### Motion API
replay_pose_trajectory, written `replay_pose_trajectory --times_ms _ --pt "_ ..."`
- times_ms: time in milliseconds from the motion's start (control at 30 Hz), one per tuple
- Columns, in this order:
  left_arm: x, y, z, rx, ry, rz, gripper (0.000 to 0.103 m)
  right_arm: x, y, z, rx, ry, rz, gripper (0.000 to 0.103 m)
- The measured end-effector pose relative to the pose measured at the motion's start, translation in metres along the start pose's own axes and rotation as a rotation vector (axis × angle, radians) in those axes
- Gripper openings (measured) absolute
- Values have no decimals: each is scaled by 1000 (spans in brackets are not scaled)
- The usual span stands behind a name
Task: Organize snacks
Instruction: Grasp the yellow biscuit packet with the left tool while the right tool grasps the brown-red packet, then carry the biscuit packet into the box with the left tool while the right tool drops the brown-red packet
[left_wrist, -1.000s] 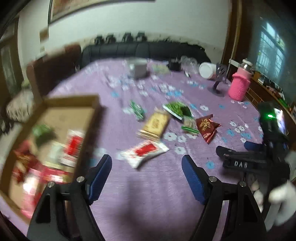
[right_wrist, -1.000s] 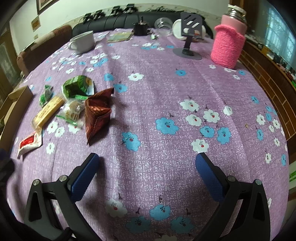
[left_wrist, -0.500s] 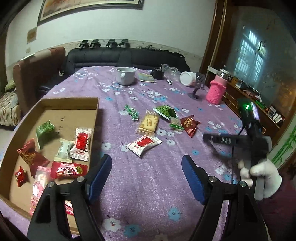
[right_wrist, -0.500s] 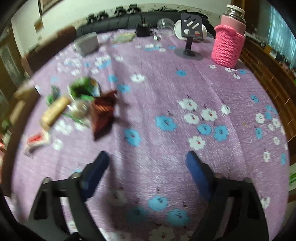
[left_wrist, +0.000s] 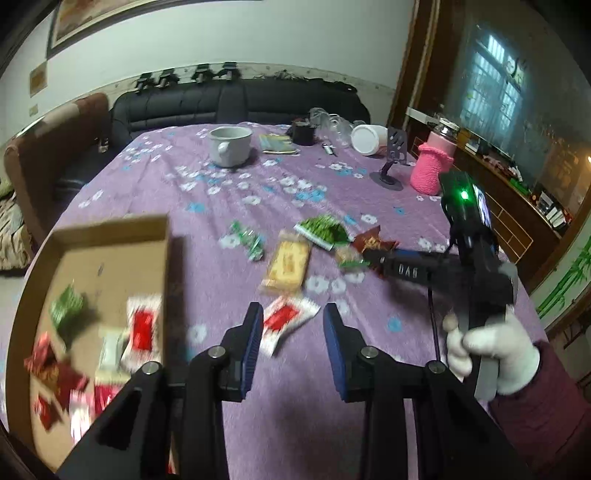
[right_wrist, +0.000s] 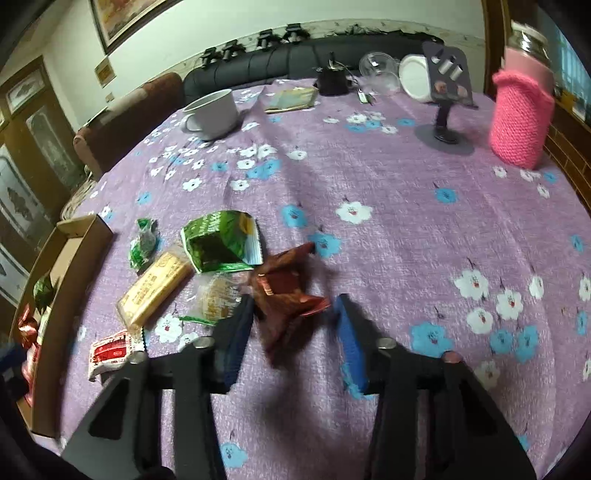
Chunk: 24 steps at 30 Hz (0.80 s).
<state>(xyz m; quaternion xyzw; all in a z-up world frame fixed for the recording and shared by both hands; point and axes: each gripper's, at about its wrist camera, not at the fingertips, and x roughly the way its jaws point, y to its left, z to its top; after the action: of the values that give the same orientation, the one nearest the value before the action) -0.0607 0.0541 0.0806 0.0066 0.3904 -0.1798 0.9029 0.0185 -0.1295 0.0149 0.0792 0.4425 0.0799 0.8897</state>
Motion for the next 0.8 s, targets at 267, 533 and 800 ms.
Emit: replay_pose_trajectory --times_ms 267,533,800 --pt "77 -13 34 102 146 90 36 -20 -18 -2 64 -48 51 33" --pt "129 -18 39 200 240 139 47 -28 -29 1 116 -57 112 33" --pt "132 -13 43 149 245 47 32 -29 -31 0 126 -56 126 33"
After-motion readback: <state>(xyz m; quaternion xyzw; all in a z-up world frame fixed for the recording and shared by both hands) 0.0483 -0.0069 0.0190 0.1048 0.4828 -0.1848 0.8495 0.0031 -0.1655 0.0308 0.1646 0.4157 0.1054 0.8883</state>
